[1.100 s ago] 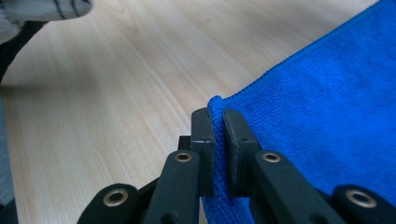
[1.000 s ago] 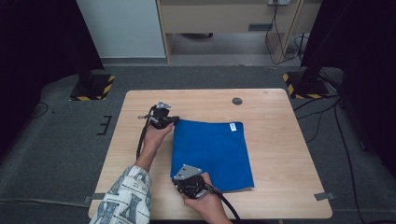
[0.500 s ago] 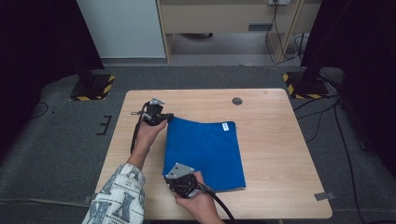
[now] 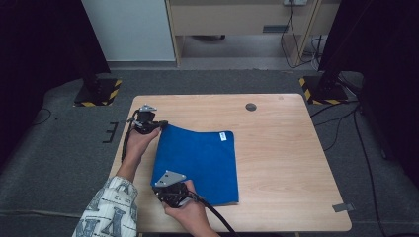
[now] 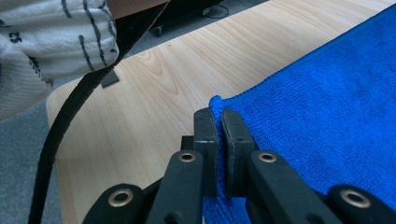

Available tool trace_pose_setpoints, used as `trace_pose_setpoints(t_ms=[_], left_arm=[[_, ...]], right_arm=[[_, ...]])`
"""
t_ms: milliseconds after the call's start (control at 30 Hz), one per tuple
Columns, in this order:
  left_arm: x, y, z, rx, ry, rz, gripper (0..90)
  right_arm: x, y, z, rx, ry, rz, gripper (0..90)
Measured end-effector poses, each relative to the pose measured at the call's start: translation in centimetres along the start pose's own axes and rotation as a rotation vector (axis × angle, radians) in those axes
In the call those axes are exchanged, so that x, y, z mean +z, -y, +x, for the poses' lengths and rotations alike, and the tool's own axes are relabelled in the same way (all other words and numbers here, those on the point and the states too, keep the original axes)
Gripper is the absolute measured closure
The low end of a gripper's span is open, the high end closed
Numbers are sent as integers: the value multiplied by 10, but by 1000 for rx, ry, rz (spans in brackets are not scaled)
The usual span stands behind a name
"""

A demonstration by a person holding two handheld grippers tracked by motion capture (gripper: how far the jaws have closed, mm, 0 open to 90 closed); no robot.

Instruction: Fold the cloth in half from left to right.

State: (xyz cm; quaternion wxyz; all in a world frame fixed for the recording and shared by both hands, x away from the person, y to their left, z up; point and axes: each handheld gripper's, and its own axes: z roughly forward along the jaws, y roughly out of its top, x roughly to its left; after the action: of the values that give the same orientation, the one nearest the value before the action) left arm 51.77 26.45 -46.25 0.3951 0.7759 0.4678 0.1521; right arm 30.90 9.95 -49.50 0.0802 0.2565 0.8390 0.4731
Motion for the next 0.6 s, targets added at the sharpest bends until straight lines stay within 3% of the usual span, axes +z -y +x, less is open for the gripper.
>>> trace_pose_setpoints(t_ms=[200,433,600], left_arm=[[15,-5,-17,-5,8,6,886],[52,-13,-55,9,23,40,885],[70,-17,-77,30,37,54,885]], right_arm=[[-17,12,-14,19,8,11,862],[-45,37,-37,47,40,21,862],[-63,51,-49,56,61,40,862]])
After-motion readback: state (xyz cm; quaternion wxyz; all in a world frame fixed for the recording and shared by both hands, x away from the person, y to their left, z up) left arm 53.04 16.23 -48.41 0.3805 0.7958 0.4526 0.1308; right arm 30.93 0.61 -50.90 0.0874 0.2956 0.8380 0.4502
